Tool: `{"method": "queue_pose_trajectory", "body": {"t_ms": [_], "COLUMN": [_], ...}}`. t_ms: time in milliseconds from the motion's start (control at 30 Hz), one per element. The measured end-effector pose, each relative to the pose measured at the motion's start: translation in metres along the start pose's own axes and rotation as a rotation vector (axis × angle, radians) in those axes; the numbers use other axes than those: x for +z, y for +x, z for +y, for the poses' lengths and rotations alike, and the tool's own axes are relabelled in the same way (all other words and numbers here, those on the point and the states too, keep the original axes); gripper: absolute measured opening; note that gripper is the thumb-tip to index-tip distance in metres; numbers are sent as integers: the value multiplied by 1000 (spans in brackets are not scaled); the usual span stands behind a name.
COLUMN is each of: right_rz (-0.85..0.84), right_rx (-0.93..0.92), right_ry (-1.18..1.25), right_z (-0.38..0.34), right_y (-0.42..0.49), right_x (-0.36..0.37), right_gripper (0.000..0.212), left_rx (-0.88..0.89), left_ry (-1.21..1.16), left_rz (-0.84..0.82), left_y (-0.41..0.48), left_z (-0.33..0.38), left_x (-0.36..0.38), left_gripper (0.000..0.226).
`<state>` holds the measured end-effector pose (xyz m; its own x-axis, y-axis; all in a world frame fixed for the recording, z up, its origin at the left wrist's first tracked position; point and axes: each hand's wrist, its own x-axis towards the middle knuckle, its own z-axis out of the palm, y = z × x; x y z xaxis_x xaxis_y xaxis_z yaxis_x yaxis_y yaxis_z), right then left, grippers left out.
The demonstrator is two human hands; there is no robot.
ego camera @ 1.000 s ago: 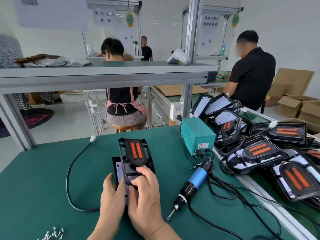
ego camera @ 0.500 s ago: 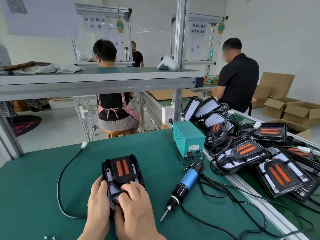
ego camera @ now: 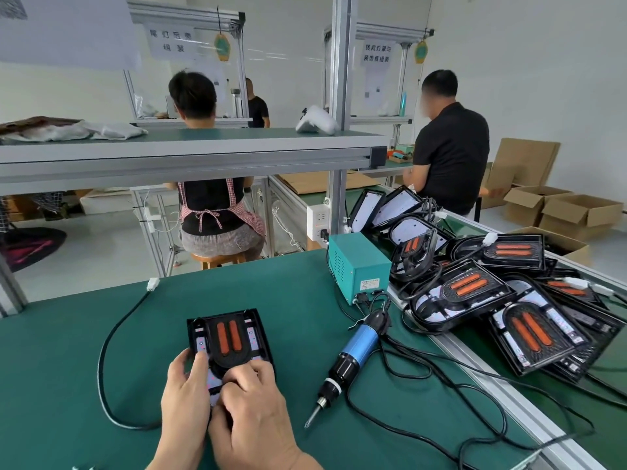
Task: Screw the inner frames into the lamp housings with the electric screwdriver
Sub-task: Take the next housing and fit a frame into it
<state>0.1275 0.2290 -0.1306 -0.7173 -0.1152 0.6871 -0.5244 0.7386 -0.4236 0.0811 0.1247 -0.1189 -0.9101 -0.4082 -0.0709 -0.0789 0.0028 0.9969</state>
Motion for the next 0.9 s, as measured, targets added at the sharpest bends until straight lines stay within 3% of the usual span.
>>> {"method": "queue_pose_trajectory", "body": {"t_ms": [233,467,533,733,800,900], "right_rz": [34,22,28,90,-30,-340], "right_rx": [10,-21,-14,174,337,601], "right_ry": [31,27,64,137,106,186], "right_z": [2,0,-1,9,12,15], "right_y": [1,2,1,20,32,54], "right_x": [0,-1,1,-6,-5,-5], "right_gripper": [16,23,24,15,28,49], "left_rx": [-12,-92,-87,-87,-81,-89], "left_ry": [-6,-147,-146,-206,-225,-216], "left_rz": [-7,-94,-136,-139,-137,-127], "left_y": [-5,7,12,17,17,14], "left_z": [0,4,1,-2,-2,-4], "left_x": [1,-4,-7,-5,-4,-5], "left_gripper": [38,66,56,60,62,64]}}
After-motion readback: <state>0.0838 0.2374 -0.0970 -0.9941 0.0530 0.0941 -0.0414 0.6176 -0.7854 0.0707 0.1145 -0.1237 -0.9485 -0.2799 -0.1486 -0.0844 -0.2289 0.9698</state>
